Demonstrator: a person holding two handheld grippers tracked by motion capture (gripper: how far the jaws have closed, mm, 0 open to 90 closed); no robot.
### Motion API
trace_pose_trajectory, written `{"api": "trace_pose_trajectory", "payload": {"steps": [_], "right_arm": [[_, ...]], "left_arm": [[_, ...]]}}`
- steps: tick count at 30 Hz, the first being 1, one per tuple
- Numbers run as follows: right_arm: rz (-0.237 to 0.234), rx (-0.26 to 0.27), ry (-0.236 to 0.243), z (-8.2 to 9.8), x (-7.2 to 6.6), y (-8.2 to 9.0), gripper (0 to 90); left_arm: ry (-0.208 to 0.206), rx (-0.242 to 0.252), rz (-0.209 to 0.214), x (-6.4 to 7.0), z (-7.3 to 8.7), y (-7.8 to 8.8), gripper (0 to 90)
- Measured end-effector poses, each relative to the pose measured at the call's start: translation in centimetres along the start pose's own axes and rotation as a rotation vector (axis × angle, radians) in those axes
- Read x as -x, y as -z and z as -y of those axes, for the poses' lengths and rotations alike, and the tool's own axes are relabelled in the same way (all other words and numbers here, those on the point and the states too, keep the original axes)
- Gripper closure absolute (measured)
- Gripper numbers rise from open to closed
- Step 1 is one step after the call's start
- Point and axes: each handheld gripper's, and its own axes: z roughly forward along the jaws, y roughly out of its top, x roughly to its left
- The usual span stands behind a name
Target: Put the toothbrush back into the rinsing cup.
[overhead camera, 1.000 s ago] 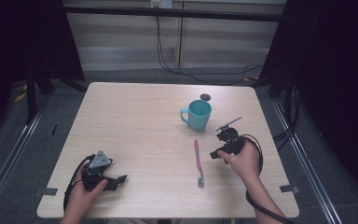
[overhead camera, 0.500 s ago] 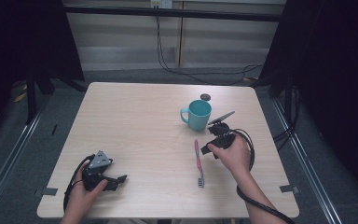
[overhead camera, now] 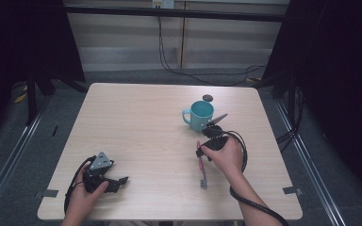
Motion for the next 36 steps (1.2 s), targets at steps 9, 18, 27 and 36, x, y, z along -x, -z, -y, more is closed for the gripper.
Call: {"api": "trace_pose_trajectory", "payload": {"steps": [9, 18, 27, 36], "right_arm": [[0.009, -0.022, -0.012, -0.8, -0.3, -0.6, 65.8], [0.010, -0.042, -0.010, -1.1, -0.6, -1.3, 66.7], [0.047, -0.065, -0.012, -1.1, -0.7, -1.9, 69.7], [0.076, -0.073, -0.018, -1.2, -0.7, -2.3, 74.9]], "left_arm": [[-0.002, 0.001, 0.000, 0.0, 0.0, 0.0, 13.2], [-0.002, -0.001, 0.000, 0.0, 0.0, 0.0, 13.1], [-0.002, 0.000, 0.000, 0.0, 0.0, 0.0, 13.1], [-0.002, -0.001, 0.000, 0.0, 0.0, 0.0, 13.1]]}}
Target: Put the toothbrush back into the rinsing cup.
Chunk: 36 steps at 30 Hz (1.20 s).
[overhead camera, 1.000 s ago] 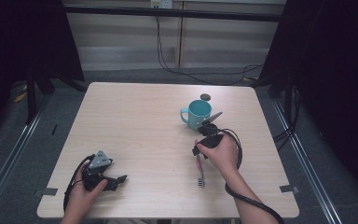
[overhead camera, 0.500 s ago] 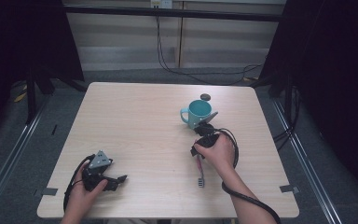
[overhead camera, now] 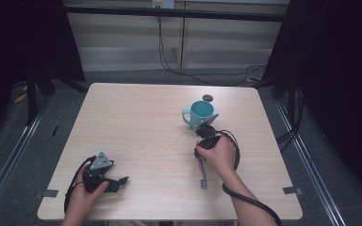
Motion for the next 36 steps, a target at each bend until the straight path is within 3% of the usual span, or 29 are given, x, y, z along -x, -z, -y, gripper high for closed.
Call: {"api": "trace_pose_trajectory", "payload": {"steps": [7, 14, 20, 36], "right_arm": [[0.018, -0.004, -0.001, 0.2, 0.0, -0.4, 83.3], [0.035, -0.003, 0.009, 0.1, -0.1, -0.5, 84.1], [0.010, 0.015, 0.021, 0.2, -0.1, 0.2, 84.2], [-0.095, 0.095, 0.017, 0.7, 1.3, 4.3, 84.4]], "left_arm": [[0.000, 0.001, 0.000, 0.0, 0.0, 0.0, 13.1], [0.000, -0.001, 0.000, 0.0, 0.0, 0.0, 13.1], [0.000, 0.001, 0.001, 0.0, 0.0, 0.0, 13.2], [0.002, 0.002, -0.002, 0.0, 0.0, 0.0, 13.2]]}}
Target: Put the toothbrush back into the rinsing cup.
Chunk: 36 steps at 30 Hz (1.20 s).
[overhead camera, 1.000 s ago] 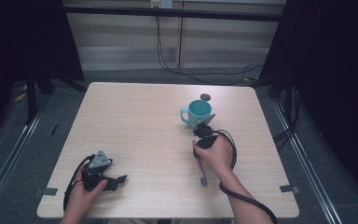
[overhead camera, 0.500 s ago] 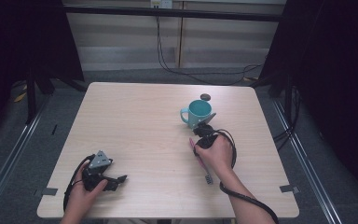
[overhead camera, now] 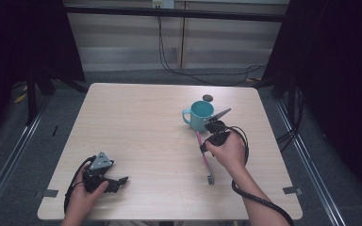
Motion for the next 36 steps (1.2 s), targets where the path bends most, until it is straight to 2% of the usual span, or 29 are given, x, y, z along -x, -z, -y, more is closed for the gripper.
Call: {"api": "trace_pose_trajectory", "payload": {"steps": [7, 11, 14, 22, 34, 36], "right_arm": [[-0.023, 0.028, 0.016, -0.3, -0.1, 1.2, 84.5], [-0.011, 0.028, 0.036, -0.5, -0.3, 1.1, 84.5], [0.012, 0.005, 0.046, -0.5, -0.5, 0.2, 84.4], [0.036, -0.066, 0.062, -0.2, -0.8, -3.8, 84.3], [0.055, -0.074, 0.091, 0.7, -0.4, -4.6, 84.0], [0.052, -0.070, 0.082, 0.7, -0.4, -4.6, 83.9]], "left_arm": [[0.001, 0.000, 0.001, 0.0, 0.0, 0.0, 13.2], [0.000, 0.000, 0.000, 0.0, 0.0, 0.0, 13.2], [0.000, 0.000, 0.000, 0.0, 0.0, 0.0, 13.1], [0.000, -0.001, 0.000, 0.0, 0.0, 0.0, 13.2], [0.000, 0.000, 0.001, 0.0, 0.0, 0.0, 13.2], [0.000, 0.000, 0.001, 0.0, 0.0, 0.0, 13.2]]}}
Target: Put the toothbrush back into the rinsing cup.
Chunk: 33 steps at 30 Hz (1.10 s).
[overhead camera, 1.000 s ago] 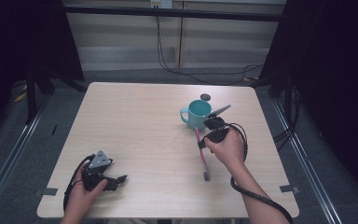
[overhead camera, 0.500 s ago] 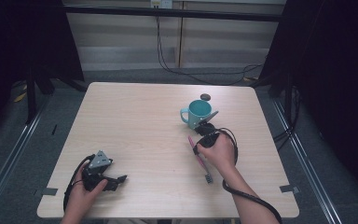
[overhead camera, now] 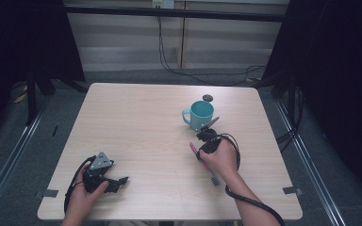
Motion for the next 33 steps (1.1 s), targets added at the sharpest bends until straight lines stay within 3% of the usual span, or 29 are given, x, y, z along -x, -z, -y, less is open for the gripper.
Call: {"api": "trace_pose_trajectory", "payload": {"steps": [8, 16, 19, 23, 27, 33], "right_arm": [[0.060, -0.003, 0.053, 0.0, -0.3, 0.1, 77.1], [0.050, -0.018, 0.056, 1.1, -0.3, 0.6, 76.1], [0.054, -0.027, 0.064, 1.5, -0.3, 0.6, 83.5], [0.072, -0.041, 0.050, 1.4, -0.6, 0.6, 84.9], [0.037, -0.026, 0.022, 1.2, -0.2, 0.7, 85.0], [0.007, 0.000, 0.021, 0.7, -0.2, 2.2, 85.0]], "left_arm": [[0.000, -0.001, 0.000, 0.0, 0.0, 0.0, 13.2], [0.000, 0.000, 0.002, 0.0, 0.0, 0.0, 13.2], [0.001, -0.002, 0.002, 0.0, 0.0, 0.0, 13.2], [0.000, 0.000, -0.001, 0.0, 0.0, 0.0, 13.2], [0.000, 0.000, 0.000, 0.0, 0.0, 0.0, 13.2], [0.003, -0.002, -0.005, 0.0, 0.0, 0.0, 13.2]]}}
